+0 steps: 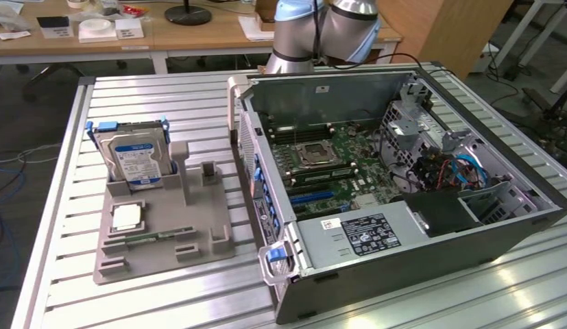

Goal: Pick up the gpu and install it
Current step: 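Insert the gpu into the slot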

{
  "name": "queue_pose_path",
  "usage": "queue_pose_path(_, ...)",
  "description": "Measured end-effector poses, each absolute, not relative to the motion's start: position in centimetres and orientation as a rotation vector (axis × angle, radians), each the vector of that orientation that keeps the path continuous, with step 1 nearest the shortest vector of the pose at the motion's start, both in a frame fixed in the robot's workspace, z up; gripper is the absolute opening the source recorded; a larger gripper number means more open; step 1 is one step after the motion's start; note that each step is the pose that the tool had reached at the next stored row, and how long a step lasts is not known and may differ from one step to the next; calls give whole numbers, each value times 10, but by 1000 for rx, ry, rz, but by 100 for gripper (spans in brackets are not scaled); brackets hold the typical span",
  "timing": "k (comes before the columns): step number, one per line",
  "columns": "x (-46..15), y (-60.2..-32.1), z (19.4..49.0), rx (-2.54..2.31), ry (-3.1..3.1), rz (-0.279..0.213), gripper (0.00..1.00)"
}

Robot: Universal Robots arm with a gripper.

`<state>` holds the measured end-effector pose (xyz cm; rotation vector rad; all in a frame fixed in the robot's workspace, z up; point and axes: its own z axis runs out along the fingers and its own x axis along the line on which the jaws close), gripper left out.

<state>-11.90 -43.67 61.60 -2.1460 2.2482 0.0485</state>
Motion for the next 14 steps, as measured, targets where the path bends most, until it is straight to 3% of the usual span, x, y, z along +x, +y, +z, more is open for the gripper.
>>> queue_pose_path(14,-60,-437,616,-2146,2246,50,27)
